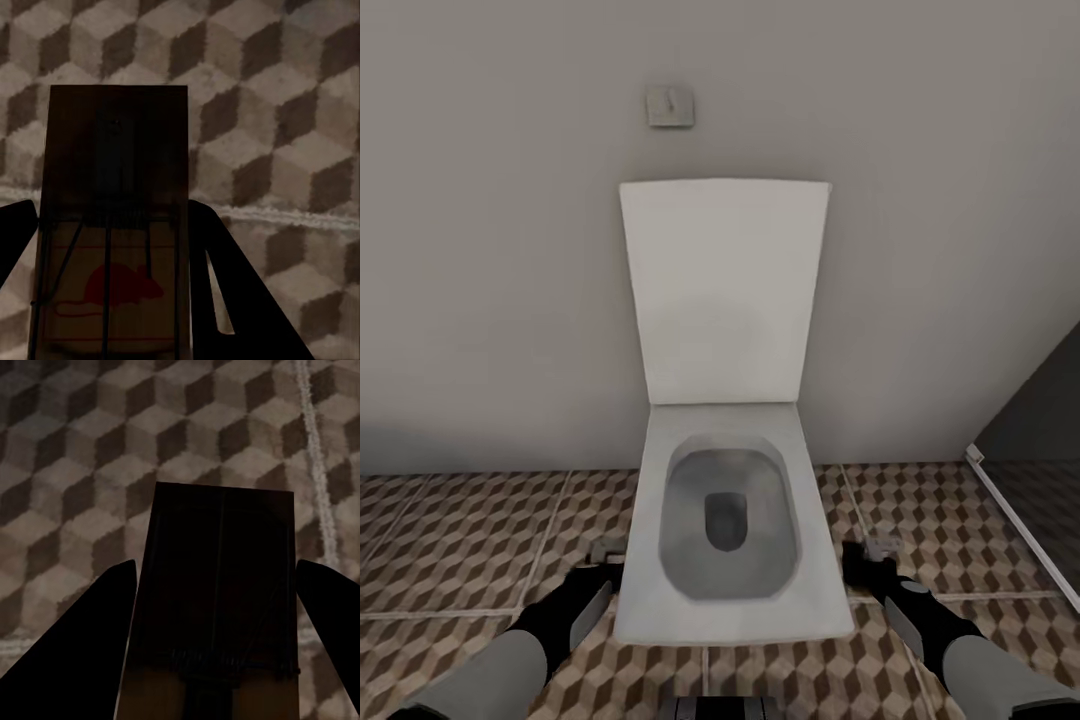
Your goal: Take the four mousetraps from the cabinet in the bathroom and place them on the bathroom floor. Make sure all four end up on the same floor surface, and ensure that at least two of them are either under or directly next to the same bathroom sink.
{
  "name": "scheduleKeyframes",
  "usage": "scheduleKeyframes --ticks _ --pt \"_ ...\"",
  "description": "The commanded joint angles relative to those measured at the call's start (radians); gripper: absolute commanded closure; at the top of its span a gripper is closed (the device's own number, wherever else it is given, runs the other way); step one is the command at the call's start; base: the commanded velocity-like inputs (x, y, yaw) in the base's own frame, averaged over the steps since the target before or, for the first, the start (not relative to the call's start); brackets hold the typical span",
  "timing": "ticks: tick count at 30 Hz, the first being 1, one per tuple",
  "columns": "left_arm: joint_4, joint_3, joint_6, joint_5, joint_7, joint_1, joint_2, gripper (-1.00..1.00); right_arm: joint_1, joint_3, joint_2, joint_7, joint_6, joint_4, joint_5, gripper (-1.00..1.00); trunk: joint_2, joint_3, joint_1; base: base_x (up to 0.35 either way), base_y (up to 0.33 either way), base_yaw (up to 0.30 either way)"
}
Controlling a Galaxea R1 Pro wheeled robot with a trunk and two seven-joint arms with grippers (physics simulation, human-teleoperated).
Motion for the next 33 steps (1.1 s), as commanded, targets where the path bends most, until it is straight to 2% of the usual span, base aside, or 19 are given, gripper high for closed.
scheduleKeyframes --ticks 1,9,17,20,23,26,33 --pt "0.002 -0.001 -0.009 -0.011 -0.005 -0.001 -0.001 1.00 0.000 0.000 -0.001 0.001 -0.005 0.000 0.000 1.00 0.000 -0.004 0.000 0.000 0.000 0.000" --pt "0.040 0.000 -0.059 -0.025 -0.029 -0.002 0.001 1.00 0.002 0.005 -0.005 0.007 -0.011 0.001 0.004 1.00 -0.002 -0.035 0.004 0.000 0.000 0.000" --pt "0.064 0.010 -0.111 -0.014 -0.035 -0.002 0.005 1.00 0.002 0.008 -0.005 0.009 -0.014 0.000 0.004 1.00 -0.004 -0.066 0.008 0.000 0.000 0.000" --pt "0.070 0.011 -0.111 -0.013 -0.051 -0.002 0.006 1.00 0.002 0.012 -0.005 0.009 -0.015 0.000 0.005 1.00 -0.005 -0.077 0.009 0.000 0.000 0.000" --pt "0.073 0.016 -0.101 -0.013 -0.092 -0.003 0.008 1.00 0.002 0.014 -0.005 0.009 -0.028 0.000 0.005 1.00 -0.005 -0.089 0.010 0.000 0.000 0.000" --pt "0.074 0.040 -0.087 -0.014 -0.119 -0.003 0.009 1.00 0.002 0.015 -0.005 0.009 -0.042 0.000 0.006 1.00 -0.006 -0.101 0.012 0.000 0.000 0.000" --pt "0.074 0.057 -0.082 -0.019 -0.128 -0.003 0.013 1.00 0.003 0.016 -0.005 0.009 -0.048 0.000 0.006 1.00 -0.008 -0.128 0.015 0.000 0.000 0.000"
